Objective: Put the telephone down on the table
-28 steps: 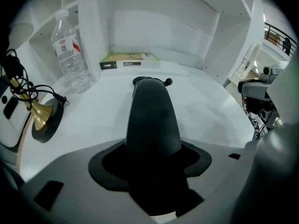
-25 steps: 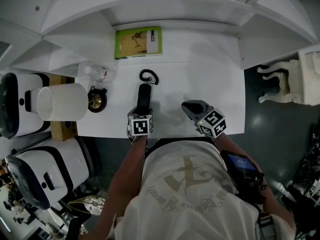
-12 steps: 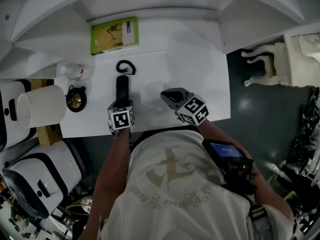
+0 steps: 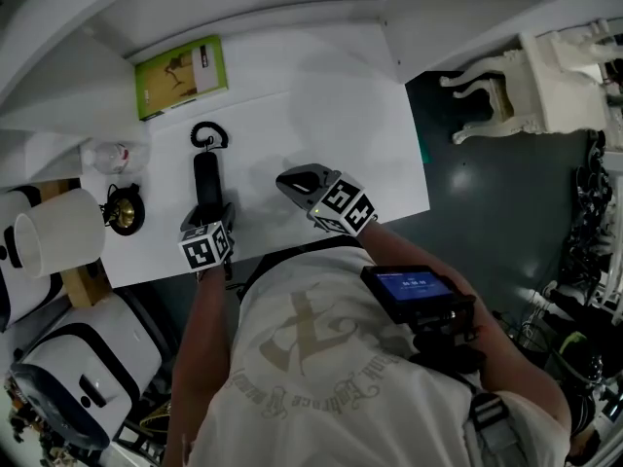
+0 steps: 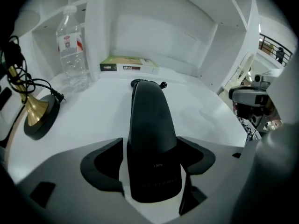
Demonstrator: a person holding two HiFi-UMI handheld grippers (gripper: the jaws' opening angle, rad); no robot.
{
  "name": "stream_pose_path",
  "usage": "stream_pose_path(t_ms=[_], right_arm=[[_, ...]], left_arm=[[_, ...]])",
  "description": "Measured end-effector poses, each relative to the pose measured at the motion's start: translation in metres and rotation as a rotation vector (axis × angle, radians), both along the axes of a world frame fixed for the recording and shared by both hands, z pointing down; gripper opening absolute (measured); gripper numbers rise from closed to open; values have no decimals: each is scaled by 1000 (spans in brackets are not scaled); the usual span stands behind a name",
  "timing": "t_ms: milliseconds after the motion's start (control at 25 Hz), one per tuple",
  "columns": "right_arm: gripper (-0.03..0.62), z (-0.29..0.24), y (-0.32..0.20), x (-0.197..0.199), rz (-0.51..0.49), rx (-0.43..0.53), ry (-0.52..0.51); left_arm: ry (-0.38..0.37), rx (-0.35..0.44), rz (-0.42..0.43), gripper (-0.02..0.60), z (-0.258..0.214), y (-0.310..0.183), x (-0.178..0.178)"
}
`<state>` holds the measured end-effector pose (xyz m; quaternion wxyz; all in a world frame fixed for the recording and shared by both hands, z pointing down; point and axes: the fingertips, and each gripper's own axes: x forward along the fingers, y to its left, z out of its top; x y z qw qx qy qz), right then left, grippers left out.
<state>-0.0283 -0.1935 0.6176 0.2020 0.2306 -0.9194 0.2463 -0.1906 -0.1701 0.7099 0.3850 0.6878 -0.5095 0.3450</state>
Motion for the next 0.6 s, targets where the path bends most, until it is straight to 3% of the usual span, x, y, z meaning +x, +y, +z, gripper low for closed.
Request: stream_pose_path(t_ms=[600], right_arm=[[17, -13, 18, -24, -48, 39, 5]], left_arm=[[127, 149, -48, 339, -49, 38, -20]])
